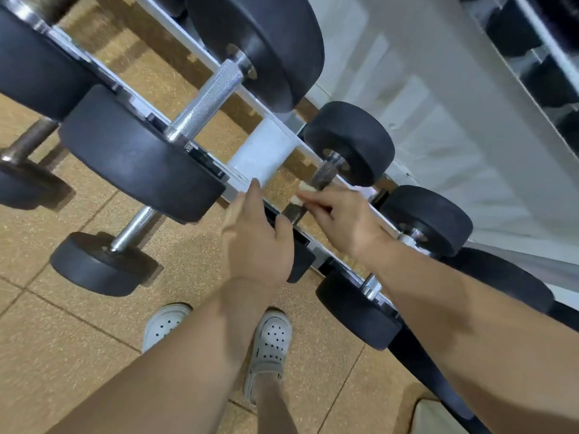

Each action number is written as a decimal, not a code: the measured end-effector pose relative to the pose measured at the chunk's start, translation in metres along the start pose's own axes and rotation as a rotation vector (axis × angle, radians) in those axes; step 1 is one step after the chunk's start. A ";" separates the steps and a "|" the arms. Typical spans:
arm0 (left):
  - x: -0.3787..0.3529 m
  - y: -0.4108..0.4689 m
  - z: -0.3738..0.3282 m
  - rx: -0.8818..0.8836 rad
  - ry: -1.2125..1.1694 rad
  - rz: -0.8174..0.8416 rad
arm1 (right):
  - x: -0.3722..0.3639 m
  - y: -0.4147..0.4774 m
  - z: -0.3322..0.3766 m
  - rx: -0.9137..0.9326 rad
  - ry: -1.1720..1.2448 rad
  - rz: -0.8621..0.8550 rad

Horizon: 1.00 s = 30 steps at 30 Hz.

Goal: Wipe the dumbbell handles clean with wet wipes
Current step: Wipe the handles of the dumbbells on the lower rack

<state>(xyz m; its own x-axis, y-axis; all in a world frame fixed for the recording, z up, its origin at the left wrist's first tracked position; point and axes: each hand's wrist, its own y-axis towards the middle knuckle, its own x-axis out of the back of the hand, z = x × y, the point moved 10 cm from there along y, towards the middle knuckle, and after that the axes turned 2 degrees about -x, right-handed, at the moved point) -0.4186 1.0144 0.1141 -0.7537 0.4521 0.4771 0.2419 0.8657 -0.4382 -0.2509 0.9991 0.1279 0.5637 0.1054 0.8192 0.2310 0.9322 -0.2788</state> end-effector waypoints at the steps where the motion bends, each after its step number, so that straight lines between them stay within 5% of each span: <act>1: -0.005 0.001 -0.007 -0.002 0.034 -0.019 | -0.006 -0.012 -0.002 0.032 0.026 0.043; 4: -0.002 0.007 -0.011 -0.036 0.184 -0.104 | -0.017 -0.022 -0.007 0.019 0.099 0.093; 11: -0.007 0.018 -0.014 -0.033 0.385 -0.066 | 0.012 0.003 -0.053 -0.406 0.678 -0.333; 14: -0.004 0.023 -0.008 0.018 0.348 -0.065 | -0.010 -0.011 -0.045 -0.471 0.857 -0.262; 17: -0.003 0.024 -0.006 0.026 0.329 -0.068 | -0.032 -0.025 -0.037 -0.470 0.877 -0.210; 25: -0.001 0.025 -0.004 0.023 0.327 -0.085 | -0.006 -0.004 -0.056 -0.467 0.931 -0.531; 30: -0.001 0.024 -0.006 -0.006 0.328 -0.082 | -0.045 -0.022 -0.043 -0.448 0.821 -0.224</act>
<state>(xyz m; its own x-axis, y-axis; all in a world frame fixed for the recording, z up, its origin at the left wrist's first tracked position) -0.4082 1.0364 0.1078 -0.5340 0.4253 0.7307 0.1934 0.9028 -0.3842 -0.2466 0.9592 0.0756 0.8101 -0.4926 0.3180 0.5861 0.6647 -0.4633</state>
